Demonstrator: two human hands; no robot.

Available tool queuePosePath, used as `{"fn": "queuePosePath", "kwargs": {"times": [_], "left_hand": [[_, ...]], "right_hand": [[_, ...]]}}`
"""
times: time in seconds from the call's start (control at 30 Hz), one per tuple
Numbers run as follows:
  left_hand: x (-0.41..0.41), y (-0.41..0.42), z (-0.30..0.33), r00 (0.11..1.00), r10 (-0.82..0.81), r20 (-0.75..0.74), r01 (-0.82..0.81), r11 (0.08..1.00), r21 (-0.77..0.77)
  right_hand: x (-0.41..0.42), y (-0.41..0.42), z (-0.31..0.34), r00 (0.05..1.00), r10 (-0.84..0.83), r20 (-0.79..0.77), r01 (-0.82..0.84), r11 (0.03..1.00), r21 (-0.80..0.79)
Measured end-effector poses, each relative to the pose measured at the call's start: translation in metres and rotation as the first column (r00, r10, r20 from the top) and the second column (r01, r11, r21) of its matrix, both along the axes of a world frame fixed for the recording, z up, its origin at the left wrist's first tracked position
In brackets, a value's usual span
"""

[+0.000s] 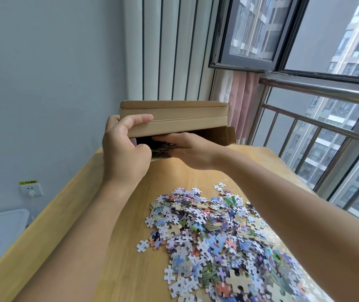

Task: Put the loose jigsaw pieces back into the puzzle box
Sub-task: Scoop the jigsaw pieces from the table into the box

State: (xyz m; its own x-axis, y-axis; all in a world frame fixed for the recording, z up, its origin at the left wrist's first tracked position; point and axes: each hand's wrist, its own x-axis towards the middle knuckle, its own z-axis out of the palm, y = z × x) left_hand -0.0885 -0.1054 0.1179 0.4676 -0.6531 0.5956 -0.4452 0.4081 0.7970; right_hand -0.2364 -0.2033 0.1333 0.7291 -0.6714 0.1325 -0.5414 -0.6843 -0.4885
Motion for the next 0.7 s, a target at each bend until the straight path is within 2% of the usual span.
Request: {"fn": "queuePosePath", "kwargs": {"times": [0.1,0.17,0.23,0.27,0.33,0.43,0.5,0.7], "left_hand": [[0.006,0.0,0.001,1.0,-0.001,-0.007,0.001,1.0,-0.01],[0.01,0.0,0.002,1.0,0.007,-0.013,-0.007,1.0,-0.019],[0.013,-0.001,0.003,1.0,0.003,-0.003,-0.003,1.0,-0.011],[0.014,-0.002,0.004,1.0,-0.005,0.009,0.005,1.0,-0.004],[0.014,-0.002,0.007,0.999,-0.033,0.044,0.034,0.999,-0.033],[0.02,0.002,0.012,0.981,0.001,0.196,0.036,0.982,-0.185],[0.029,-0.004,0.007,0.978,0.023,0.206,0.022,0.977,-0.211],[0.051,-0.014,-0.005,0.974,0.047,0.223,-0.029,0.996,-0.086]], "right_hand": [[-0.017,0.005,0.005,0.999,-0.041,-0.007,0.039,0.983,-0.18],[-0.038,0.007,0.006,0.993,-0.065,-0.1,0.036,0.962,-0.271],[-0.054,0.003,0.0,0.956,-0.162,-0.244,0.04,0.898,-0.438],[-0.058,-0.001,-0.005,0.943,-0.221,-0.248,0.062,0.851,-0.522],[-0.063,-0.004,-0.006,0.953,-0.278,-0.119,0.127,0.727,-0.675],[-0.062,0.002,0.007,0.961,-0.21,0.179,0.268,0.551,-0.79],[-0.057,0.006,0.018,0.968,-0.189,0.167,0.247,0.58,-0.776],[-0.055,0.001,0.003,0.986,-0.165,0.01,0.116,0.644,-0.756]]}}
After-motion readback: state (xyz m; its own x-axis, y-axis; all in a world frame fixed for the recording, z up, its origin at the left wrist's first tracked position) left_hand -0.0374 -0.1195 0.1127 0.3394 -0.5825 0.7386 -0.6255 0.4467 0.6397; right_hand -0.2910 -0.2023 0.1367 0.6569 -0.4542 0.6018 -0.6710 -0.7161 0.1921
